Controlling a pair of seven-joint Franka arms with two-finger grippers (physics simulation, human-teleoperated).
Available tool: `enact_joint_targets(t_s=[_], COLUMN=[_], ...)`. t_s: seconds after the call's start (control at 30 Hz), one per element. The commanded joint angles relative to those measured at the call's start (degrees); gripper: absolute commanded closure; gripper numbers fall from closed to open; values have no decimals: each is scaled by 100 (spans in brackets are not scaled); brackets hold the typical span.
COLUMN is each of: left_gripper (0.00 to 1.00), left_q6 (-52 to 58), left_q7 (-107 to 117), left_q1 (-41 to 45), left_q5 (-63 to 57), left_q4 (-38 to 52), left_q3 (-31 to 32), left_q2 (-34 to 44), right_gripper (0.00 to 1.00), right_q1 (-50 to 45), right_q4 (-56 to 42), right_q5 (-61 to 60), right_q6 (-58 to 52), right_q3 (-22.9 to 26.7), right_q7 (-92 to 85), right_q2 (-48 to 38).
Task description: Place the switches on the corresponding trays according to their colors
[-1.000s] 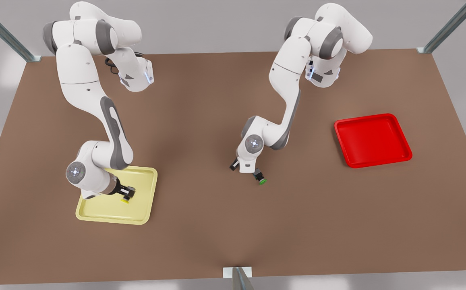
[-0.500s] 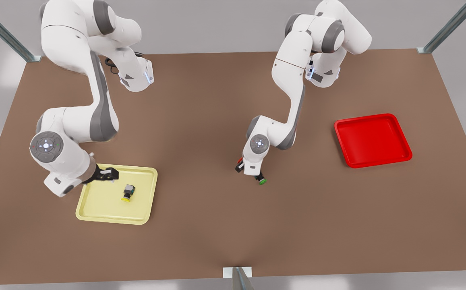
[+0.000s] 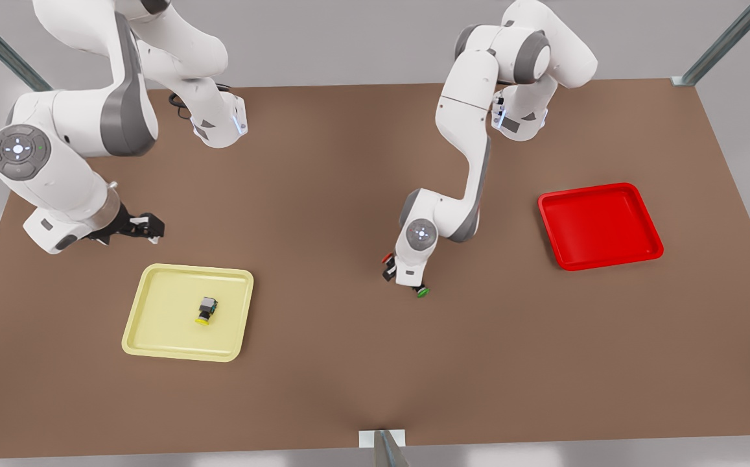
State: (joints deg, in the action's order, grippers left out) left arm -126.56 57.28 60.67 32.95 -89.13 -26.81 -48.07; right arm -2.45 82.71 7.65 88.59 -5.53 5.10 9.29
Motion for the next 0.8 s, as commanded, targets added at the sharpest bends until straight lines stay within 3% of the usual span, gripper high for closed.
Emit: enact_joint_targets(t_s=[0.0, 0.23, 0.77], left_gripper=[4, 5, 7], left_q6=[-1, -18, -80], left_q7=[29, 469, 442], left_q1=[23, 50, 94], left_q5=[203, 862, 827], left_q4=[1, 1, -8], left_q3=[-8, -17, -8], left_q2=[-1, -62, -194], right_gripper=[0, 0, 0], right_q1=[-19, 69, 78], right_q4=[0, -26, -26], right_q5=[0, -9, -9], right_q6=[9, 44, 70], right_q3=[0, 0, 0], right_q7=[0, 0, 0], right_q2=[20, 47, 55])
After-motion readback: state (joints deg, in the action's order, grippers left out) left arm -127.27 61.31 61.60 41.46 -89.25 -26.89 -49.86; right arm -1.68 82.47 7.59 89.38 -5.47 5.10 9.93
